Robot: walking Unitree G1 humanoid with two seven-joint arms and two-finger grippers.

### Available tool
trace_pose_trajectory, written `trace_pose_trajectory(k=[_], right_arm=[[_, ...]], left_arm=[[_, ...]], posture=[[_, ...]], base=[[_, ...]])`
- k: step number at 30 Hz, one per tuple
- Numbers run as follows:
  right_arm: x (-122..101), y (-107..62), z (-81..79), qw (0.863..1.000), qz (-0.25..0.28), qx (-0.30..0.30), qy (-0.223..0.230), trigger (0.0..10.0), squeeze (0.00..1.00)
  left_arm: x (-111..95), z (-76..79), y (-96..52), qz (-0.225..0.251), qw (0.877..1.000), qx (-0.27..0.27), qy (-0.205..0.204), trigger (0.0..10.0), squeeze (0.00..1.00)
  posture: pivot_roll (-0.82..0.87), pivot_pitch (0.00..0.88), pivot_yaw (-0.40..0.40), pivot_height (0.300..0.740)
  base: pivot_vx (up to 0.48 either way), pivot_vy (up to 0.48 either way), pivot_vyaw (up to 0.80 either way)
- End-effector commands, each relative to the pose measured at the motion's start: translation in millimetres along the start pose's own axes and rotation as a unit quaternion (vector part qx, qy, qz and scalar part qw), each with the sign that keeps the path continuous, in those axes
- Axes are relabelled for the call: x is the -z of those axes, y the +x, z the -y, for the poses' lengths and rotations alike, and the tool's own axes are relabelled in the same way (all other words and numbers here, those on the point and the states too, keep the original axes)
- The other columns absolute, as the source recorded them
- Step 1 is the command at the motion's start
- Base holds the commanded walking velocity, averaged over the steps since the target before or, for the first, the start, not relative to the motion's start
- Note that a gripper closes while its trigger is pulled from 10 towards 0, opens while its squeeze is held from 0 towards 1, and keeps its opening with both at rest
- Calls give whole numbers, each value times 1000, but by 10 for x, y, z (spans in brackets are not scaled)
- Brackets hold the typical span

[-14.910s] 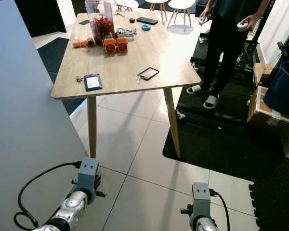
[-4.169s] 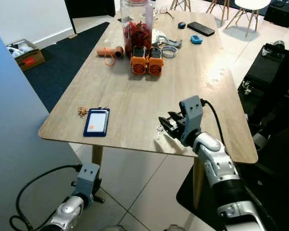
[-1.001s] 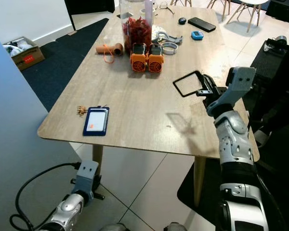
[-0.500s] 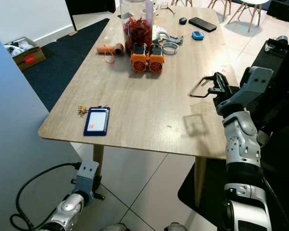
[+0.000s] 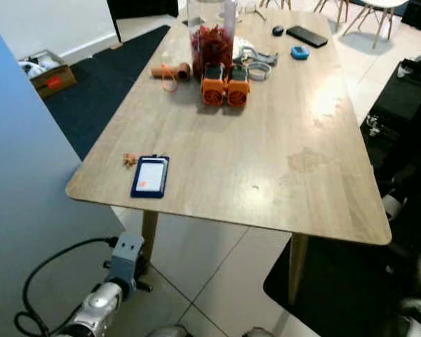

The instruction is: Hang keys on a hook

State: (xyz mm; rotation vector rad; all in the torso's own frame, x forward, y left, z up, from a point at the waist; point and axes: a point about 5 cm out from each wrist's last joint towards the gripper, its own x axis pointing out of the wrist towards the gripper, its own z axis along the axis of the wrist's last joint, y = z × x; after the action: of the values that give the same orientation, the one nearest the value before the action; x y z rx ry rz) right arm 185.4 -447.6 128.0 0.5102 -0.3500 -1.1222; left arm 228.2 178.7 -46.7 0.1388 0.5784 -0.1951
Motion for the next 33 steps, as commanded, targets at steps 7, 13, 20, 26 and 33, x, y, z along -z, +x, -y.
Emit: trace_pose_trajectory(k=[7, 13, 20, 26, 33], right_arm=[[942, -598, 603, 963, -220, 2, -154, 0, 0], [1803, -1543, 652, 858, -451, -96, -227, 0, 0], [2086, -2077, 632, 800, -531, -131, -245, 0, 0], [2193, -2361, 625, 770, -566, -147, -257, 0, 0], [2212, -2409, 587, 756, -552, -192, -294, 10000, 0]], left_arm=[[34, -3, -8, -10, 1000, -2, -2, 10000, 0], [45, 24, 1, -18, 1000, -1, -1, 10000, 0], [76, 21, -13, -24, 1000, -2, 3, 10000, 0], [112, 20, -34, -27, 1000, 1, 6, 10000, 0], [145, 34, -49, -33, 999, 15, 0, 10000, 0]], posture=[[47, 63, -12, 740], [50, 51, -15, 740], [56, 41, -17, 740], [65, 36, -21, 740], [58, 27, -10, 740]], base=[[0, 0, 0], [0, 0, 0], [0, 0, 0], [0, 0, 0], [0, 0, 0]])
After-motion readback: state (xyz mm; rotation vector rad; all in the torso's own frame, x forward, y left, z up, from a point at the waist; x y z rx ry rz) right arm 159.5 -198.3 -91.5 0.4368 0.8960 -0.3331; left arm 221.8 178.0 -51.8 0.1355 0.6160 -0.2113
